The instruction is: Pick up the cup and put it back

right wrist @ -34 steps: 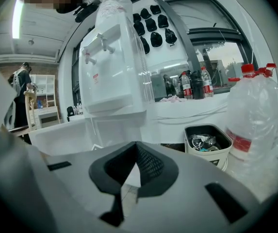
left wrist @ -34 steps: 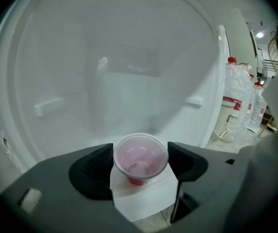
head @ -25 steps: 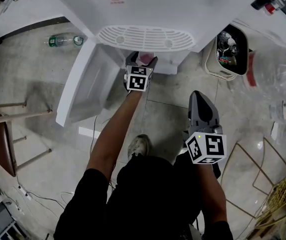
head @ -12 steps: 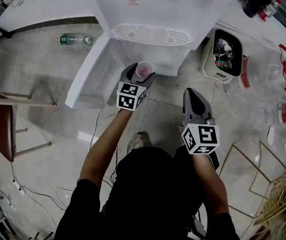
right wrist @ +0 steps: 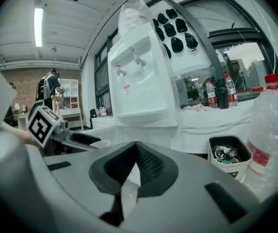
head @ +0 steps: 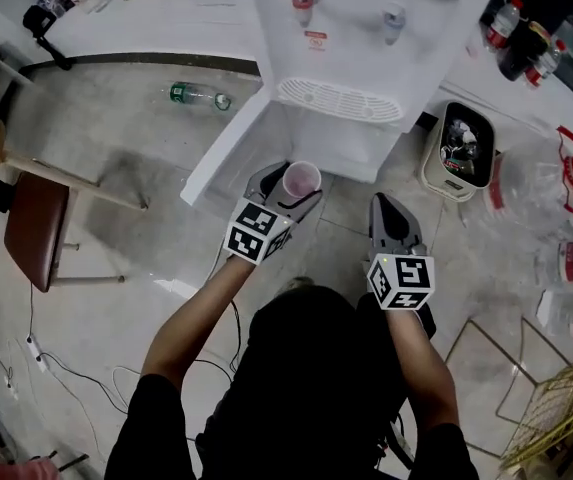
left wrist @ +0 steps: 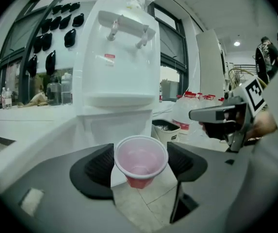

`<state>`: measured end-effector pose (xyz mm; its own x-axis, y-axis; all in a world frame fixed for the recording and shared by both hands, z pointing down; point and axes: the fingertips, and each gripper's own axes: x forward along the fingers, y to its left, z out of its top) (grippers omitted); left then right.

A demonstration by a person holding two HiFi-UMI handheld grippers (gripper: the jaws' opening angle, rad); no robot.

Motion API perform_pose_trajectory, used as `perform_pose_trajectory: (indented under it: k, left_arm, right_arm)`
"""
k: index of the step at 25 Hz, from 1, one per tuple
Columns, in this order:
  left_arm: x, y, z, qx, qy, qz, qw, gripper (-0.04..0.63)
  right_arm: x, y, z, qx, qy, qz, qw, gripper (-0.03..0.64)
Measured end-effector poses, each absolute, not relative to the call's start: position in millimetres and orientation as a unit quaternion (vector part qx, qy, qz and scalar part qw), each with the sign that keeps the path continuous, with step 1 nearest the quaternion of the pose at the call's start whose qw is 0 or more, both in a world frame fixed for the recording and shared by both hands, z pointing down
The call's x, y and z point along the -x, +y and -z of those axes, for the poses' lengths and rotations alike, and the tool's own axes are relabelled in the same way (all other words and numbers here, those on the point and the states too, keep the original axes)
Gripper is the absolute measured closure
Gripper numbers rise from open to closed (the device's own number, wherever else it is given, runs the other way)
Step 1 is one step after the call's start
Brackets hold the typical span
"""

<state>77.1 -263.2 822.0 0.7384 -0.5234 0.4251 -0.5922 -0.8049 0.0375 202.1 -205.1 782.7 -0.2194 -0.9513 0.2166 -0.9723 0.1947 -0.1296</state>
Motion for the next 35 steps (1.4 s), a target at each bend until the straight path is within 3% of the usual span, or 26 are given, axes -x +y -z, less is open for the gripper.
perform_pose_trajectory:
  k: [18, 35]
  left_arm:
    - [-67, -306, -666, -0.939, -0.305, -0.15, 0.061, 0.253]
    - [-90, -385, -649, -0.924, -0.356, -0.114, 0.082, 0.253]
  right_arm:
    - [-190, -222, -685, -0.616, -0.783, -0.084, 0.025, 0.621]
    - [-205, -264, -684, -0.637, -0.764, -0.1, 0.022, 0.621]
